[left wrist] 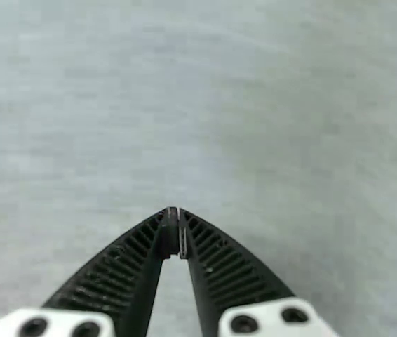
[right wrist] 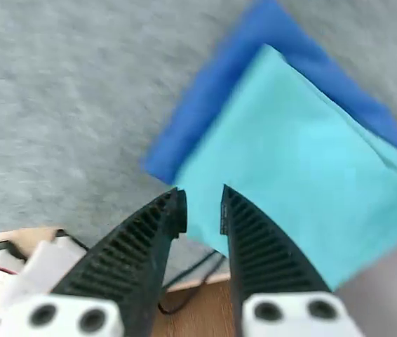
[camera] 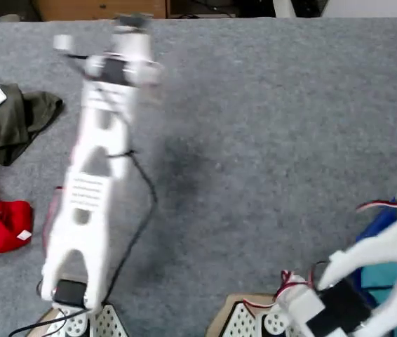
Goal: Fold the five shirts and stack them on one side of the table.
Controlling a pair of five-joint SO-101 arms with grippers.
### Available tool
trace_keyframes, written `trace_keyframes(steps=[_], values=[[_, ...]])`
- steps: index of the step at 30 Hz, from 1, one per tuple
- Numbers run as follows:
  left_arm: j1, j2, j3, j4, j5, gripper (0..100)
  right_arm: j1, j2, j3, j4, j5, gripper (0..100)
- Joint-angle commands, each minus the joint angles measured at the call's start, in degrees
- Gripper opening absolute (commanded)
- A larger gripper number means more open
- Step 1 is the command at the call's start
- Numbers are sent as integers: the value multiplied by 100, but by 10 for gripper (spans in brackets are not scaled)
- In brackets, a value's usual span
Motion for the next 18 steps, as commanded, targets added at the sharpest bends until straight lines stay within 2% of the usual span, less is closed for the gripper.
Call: trace_keyframes(steps=[1,9,15,18], values=[[-1389,-743,176,88,-53,24,-1112,-453,409,88,-457,100],[-3833,-1684,862,70,-941,24,-3495,-699,1420,-114,-1415,100],[-5301,-1815,844,70,-1705,32,-4110,-664,1648,-527,-1459,101],[-5881,-1798,844,70,-1829,98,-4277,-664,1701,-615,-1319,102]])
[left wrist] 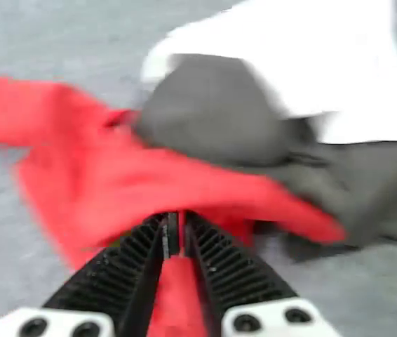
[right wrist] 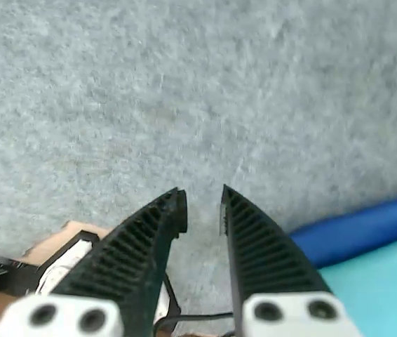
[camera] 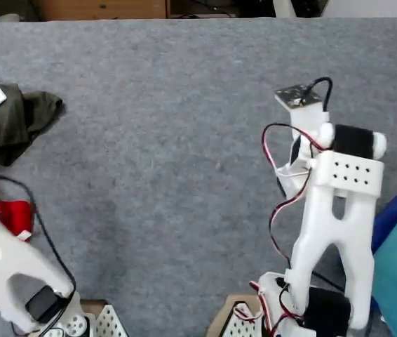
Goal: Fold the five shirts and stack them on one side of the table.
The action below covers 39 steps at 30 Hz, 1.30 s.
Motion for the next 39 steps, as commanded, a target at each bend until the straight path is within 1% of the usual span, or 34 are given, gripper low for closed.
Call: trace_keyframes(steps=[1,3,5,9,12,14,17,18,20,22,26,31,33,36,39], values=[[-668,-347,26,70,-123,131,-295,-189,40,-176,149,102],[-958,-330,62,70,-114,195,-444,-189,84,-202,158,102],[-1196,-295,299,70,-114,240,-593,-189,154,-220,158,102],[-1266,13,967,62,-123,250,-804,-189,251,-220,158,102],[-1020,435,1231,53,-114,248,-813,-189,251,-202,158,102],[-879,673,1213,53,-105,196,-796,-189,251,-167,158,102],[-756,690,818,53,-105,36,-778,-215,251,-44,158,102],[-668,681,712,53,-114,9,-778,-224,251,-9,158,102],[-580,681,527,62,-114,37,-778,-233,251,62,158,102],[-519,681,352,62,-105,15,-778,-233,259,79,158,102],[-387,400,26,79,18,19,-778,-233,259,79,158,102],[387,-725,62,79,114,19,-778,-207,259,35,149,102],[765,-1253,343,79,334,19,-796,-198,259,35,149,102],[1459,-2053,1178,79,475,19,-796,-198,259,35,149,102],[2374,-2905,2462,79,492,19,-778,-215,259,35,158,102]])
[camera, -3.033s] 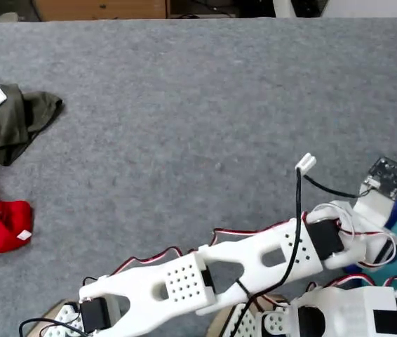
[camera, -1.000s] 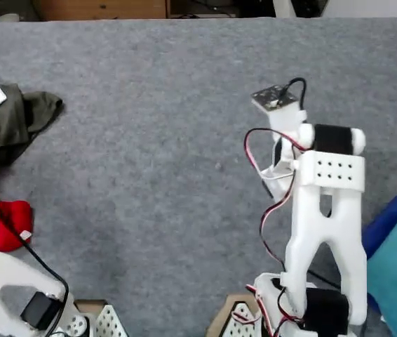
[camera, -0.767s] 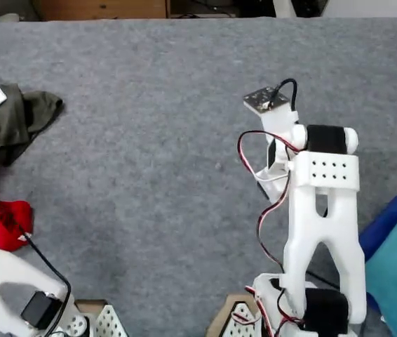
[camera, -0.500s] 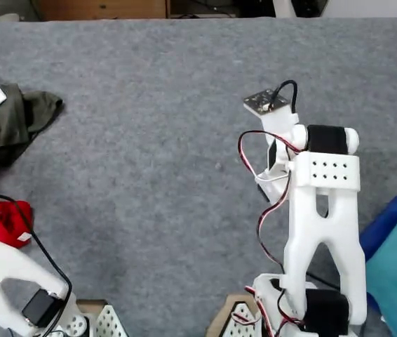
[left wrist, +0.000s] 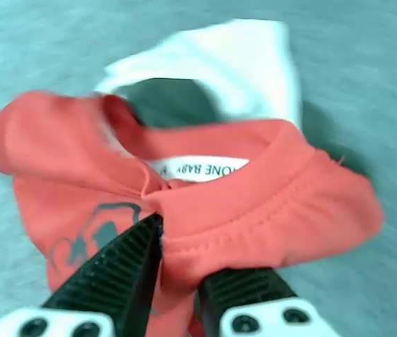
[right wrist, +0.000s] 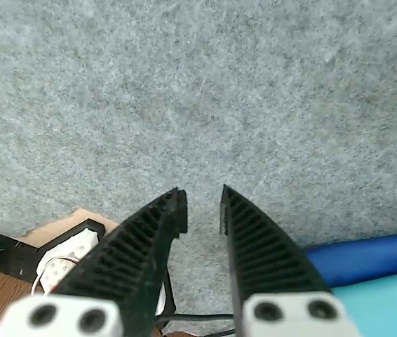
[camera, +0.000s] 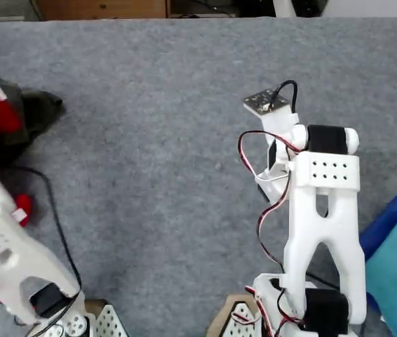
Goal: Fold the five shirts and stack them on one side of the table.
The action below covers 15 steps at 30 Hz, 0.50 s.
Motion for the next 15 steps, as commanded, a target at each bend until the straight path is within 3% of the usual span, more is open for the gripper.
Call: trace_keyframes(steps=[1,5,9,15], values=[[1152,-1323,1486,79,70,19,-57,-224,4,0,35,102],[2725,-2360,3411,53,79,19,-48,-233,4,18,35,102],[4369,-3134,5011,-237,607,19,-22,-233,-4,18,35,102],[6251,-3987,7138,-1424,1116,19,1077,-198,-31,-9,44,102]])
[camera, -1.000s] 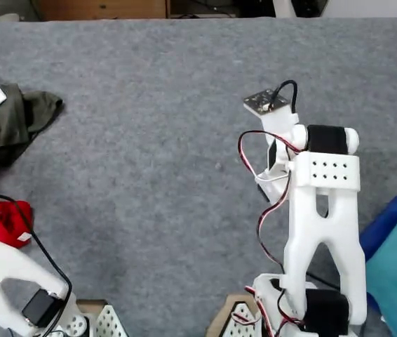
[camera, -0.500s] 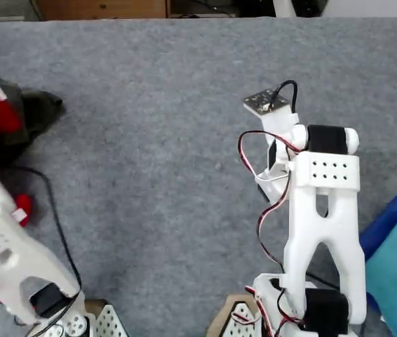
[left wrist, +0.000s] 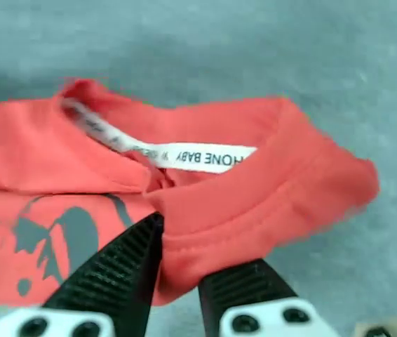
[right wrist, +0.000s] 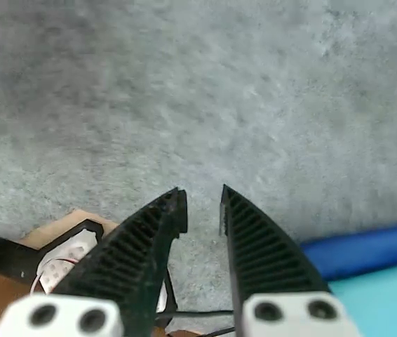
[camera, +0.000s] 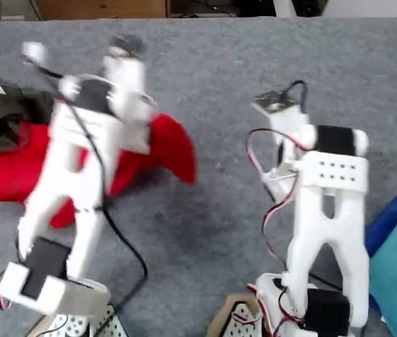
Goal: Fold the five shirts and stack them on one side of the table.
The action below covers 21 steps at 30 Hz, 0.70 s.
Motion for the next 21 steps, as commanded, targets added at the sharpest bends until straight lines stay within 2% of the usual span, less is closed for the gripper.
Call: trace_keyframes(steps=[1,4,7,10,12,16,18,21], values=[[1081,-646,1169,-765,158,19,769,-198,-40,-9,97,102],[1714,-910,1758,-1248,141,19,1121,-207,-40,-9,484,102],[2180,-1068,1776,-1442,149,20,1358,-207,-40,-9,712,102],[2444,-1121,1618,-1433,141,28,1481,-207,-48,-9,800,102],[2462,-1156,1591,-1178,123,96,1446,-198,-75,-9,791,102],[2013,-1165,1468,-308,149,284,1437,-189,-488,-9,756,133],[1556,-1165,1196,79,114,291,1402,-189,-778,18,756,188],[607,-1165,712,413,-53,289,971,-66,-1086,141,756,240]])
